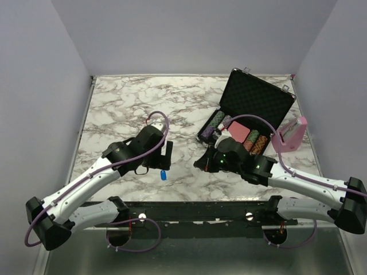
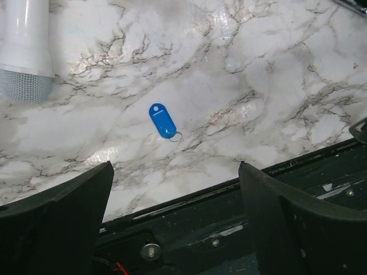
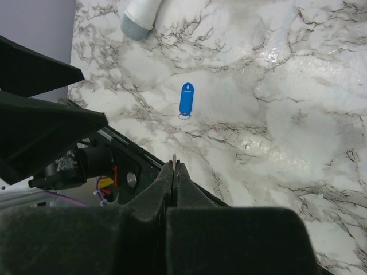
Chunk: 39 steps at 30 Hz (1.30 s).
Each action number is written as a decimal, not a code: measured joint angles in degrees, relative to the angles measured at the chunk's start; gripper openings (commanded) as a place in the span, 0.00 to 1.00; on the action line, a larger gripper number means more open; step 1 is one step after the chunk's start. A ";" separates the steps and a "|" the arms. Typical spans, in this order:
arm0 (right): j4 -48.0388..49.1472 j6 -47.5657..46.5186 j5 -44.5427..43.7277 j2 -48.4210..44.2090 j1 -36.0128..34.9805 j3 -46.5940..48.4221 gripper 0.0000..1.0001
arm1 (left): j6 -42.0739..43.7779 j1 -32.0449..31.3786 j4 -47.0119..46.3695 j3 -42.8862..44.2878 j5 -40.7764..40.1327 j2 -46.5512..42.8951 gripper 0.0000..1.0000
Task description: Remove the keys from the keyring
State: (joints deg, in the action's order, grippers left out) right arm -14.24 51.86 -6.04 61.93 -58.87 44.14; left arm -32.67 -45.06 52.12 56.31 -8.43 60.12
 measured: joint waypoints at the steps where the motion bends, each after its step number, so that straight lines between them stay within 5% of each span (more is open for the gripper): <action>1: 0.26 0.13 0.20 0.09 0.00 -0.20 0.01 | 0.00 0.02 0.24 -0.11 -0.17 -1.70 0.98; 22: 3.56 -0.46 1.03 18.82 0.00 5.57 0.01 | -1.46 0.48 1.95 -8.55 -7.85 -35.91 0.99; 39: -7.41 -8.68 -5.03 38.05 0.00 26.16 0.01 | -2.19 0.48 1.49 -9.29 -9.16 -37.77 0.99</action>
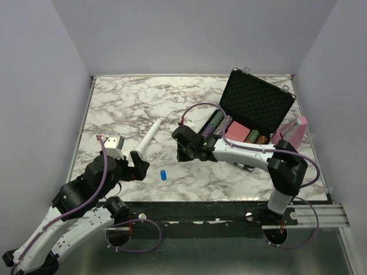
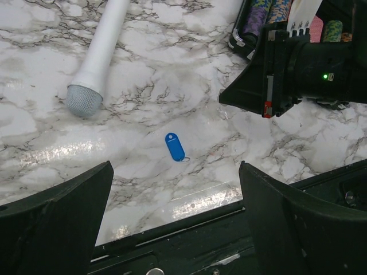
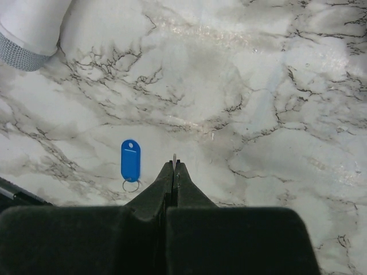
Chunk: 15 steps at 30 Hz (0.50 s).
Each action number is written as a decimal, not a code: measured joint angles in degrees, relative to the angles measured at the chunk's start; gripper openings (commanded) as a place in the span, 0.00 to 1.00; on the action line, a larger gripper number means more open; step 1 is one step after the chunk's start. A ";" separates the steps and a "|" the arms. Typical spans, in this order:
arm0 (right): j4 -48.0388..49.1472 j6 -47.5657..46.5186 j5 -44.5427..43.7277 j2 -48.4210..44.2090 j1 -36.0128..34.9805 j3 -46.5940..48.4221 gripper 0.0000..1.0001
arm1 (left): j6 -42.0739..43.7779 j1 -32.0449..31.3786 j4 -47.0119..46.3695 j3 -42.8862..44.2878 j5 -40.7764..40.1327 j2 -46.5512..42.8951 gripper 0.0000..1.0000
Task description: Remove the keys from the keyring
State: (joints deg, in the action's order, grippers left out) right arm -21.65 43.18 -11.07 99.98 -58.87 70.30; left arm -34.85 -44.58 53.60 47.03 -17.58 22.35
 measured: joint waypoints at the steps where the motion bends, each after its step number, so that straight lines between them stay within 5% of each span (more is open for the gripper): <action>1: -0.87 -0.42 -0.42 0.72 0.00 0.92 0.01 | -0.02 0.00 0.00 0.00 0.00 -0.24 0.99; 3: -1.73 -0.92 -0.87 1.44 0.00 1.77 0.02 | -0.07 0.00 -0.11 0.00 -0.02 -0.68 0.98; 9: -3.54 -2.43 -1.40 2.67 0.00 3.34 0.30 | -0.09 0.00 -0.42 0.00 -0.02 -0.66 0.98; 15: -3.91 -2.97 -1.38 2.71 0.00 3.61 0.36 | -0.09 0.00 -0.44 0.00 -0.02 -0.66 0.98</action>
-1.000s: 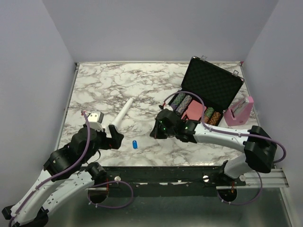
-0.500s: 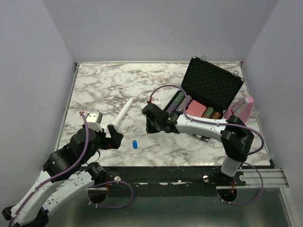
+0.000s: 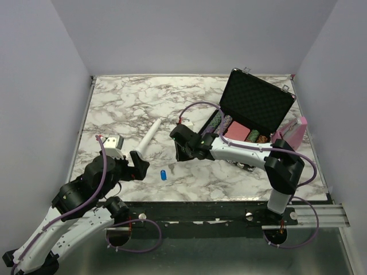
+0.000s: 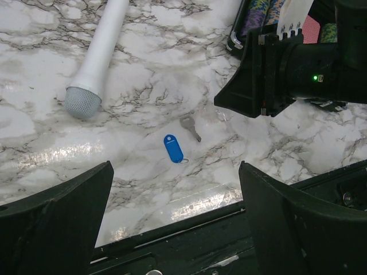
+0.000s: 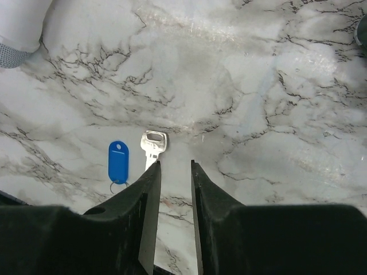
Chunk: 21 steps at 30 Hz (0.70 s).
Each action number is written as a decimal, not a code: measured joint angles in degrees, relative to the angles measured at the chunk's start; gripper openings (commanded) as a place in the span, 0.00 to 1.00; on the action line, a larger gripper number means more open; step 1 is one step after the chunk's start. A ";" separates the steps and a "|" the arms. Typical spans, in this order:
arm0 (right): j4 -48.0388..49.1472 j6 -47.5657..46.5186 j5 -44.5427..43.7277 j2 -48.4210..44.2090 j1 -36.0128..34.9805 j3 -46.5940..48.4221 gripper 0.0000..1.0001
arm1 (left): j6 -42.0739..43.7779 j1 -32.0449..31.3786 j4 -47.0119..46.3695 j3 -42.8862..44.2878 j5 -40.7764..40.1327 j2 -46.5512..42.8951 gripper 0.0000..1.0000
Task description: Remove the keys from the keyring
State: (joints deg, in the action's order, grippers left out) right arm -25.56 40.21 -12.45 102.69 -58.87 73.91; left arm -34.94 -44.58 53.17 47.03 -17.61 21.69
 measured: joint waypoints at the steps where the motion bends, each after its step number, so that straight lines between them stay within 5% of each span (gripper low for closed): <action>1: -0.04 -0.07 -0.02 0.00 0.00 0.00 0.36 | 0.00 0.00 0.00 0.00 0.00 0.00 0.98; 10: -0.61 -0.39 -0.02 -0.17 0.00 0.00 0.47 | 0.00 0.00 -0.37 -0.02 0.00 0.00 0.98; 17: 0.22 -0.70 -0.02 -5.22 0.00 -2.99 0.86 | 0.00 0.00 -0.42 -0.02 0.00 0.00 0.99; 18: 0.26 -0.70 -0.07 -6.19 0.00 -3.48 1.00 | 0.00 0.00 -0.42 -0.02 0.00 0.00 0.99; 21: 0.59 -0.76 -0.42 -8.81 0.00 -4.57 1.00 | 0.00 0.00 -0.42 -0.02 0.02 0.00 0.99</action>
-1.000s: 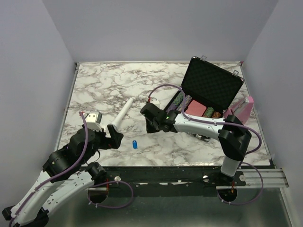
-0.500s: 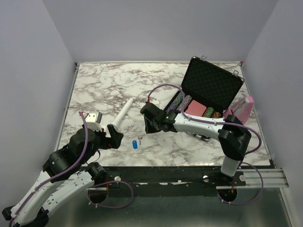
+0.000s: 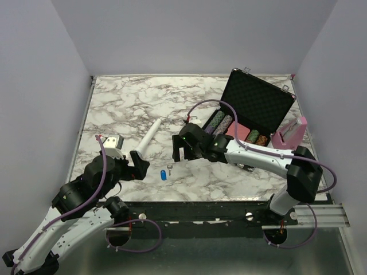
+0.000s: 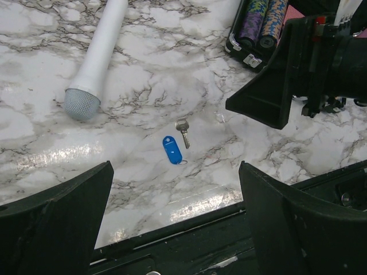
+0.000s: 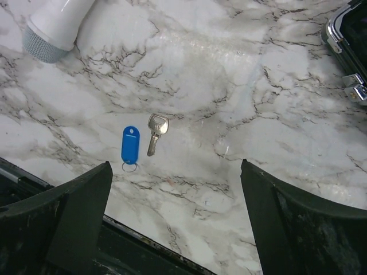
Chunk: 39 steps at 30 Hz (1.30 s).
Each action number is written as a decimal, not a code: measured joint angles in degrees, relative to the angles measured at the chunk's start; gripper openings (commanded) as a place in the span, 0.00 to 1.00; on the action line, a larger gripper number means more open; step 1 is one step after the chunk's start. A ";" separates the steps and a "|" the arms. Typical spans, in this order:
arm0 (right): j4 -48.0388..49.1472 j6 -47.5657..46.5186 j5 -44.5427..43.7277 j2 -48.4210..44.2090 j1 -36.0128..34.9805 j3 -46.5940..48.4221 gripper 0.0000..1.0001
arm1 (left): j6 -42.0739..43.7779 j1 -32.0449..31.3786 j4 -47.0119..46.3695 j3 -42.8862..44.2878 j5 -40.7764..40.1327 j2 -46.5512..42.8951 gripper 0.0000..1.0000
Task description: Remove the keys from the keyring
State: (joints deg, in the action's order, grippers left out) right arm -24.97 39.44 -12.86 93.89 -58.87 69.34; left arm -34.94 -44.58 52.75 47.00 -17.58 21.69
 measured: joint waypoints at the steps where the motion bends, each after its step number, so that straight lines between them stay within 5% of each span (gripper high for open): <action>1: 0.11 -0.07 -0.20 -0.85 0.00 -0.35 1.00 | 0.00 0.00 0.00 0.00 0.00 0.00 0.99; 18: 5.14 -2.45 -8.02 -21.66 0.00 -12.11 1.00 | 0.04 0.00 -0.20 0.00 0.02 0.02 0.99; 39: 12.41 -3.48 -38.66 -38.18 0.00 -27.89 1.00 | 0.04 0.00 -0.39 -0.02 0.02 0.00 0.99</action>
State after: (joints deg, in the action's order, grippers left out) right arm -12.56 35.97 -51.53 55.70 -58.87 41.45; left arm -34.89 -44.58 52.36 46.98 -17.56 21.69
